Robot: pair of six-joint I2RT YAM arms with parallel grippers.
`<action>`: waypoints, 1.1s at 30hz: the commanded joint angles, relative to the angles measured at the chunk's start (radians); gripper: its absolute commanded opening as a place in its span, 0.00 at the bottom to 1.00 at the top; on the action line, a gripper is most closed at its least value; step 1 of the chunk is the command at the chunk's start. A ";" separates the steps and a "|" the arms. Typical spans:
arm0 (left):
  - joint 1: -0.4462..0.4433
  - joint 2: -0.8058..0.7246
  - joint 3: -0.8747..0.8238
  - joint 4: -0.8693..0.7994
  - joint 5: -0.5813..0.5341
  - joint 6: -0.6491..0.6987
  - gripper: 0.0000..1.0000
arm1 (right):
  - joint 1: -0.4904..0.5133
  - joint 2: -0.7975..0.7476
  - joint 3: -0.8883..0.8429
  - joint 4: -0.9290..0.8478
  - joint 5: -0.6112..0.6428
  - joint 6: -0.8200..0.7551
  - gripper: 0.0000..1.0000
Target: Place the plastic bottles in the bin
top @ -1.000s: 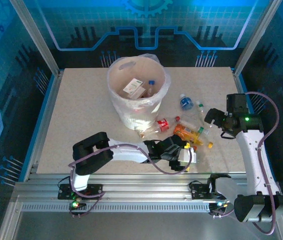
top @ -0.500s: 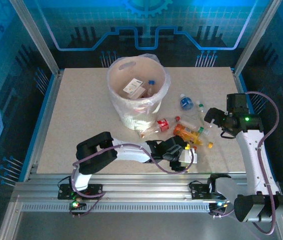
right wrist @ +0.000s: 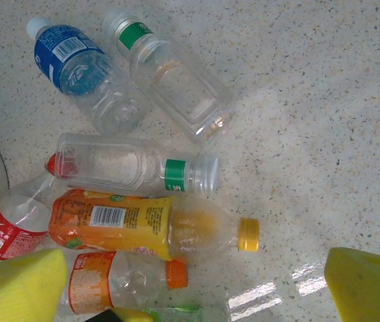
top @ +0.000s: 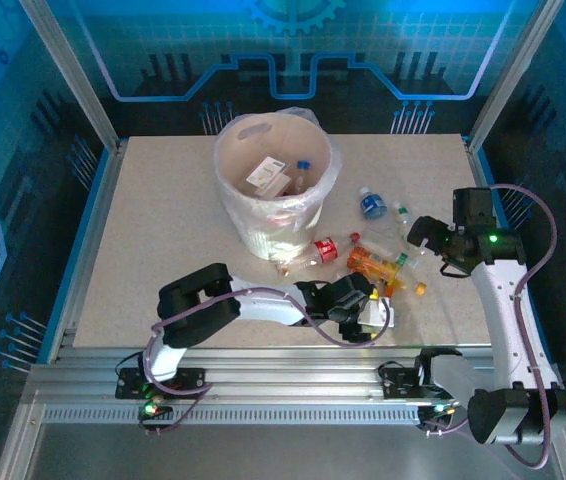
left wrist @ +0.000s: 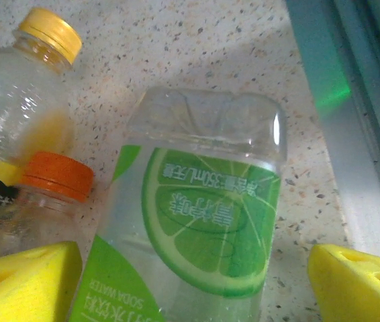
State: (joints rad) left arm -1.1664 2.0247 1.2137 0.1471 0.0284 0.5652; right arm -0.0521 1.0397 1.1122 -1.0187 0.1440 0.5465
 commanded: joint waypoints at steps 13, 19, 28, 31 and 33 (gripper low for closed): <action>-0.006 0.018 0.015 0.005 -0.046 0.013 0.62 | -0.013 -0.009 -0.008 0.005 -0.023 0.013 1.00; -0.006 -0.067 -0.013 0.024 -0.046 -0.006 0.52 | -0.015 -0.012 -0.003 0.002 -0.034 0.009 1.00; -0.005 -0.295 -0.096 0.094 -0.065 -0.084 0.45 | -0.015 -0.013 0.000 0.005 -0.052 0.002 1.00; -0.006 -0.379 -0.116 0.088 -0.084 -0.126 0.43 | -0.015 -0.014 0.005 0.009 -0.059 -0.002 1.00; -0.006 -0.436 -0.120 0.072 -0.109 -0.164 0.42 | -0.015 -0.012 0.005 0.015 -0.068 -0.007 1.00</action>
State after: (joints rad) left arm -1.1664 1.6596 1.1103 0.2058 -0.0433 0.4725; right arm -0.0536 1.0397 1.1122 -1.0180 0.1013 0.5495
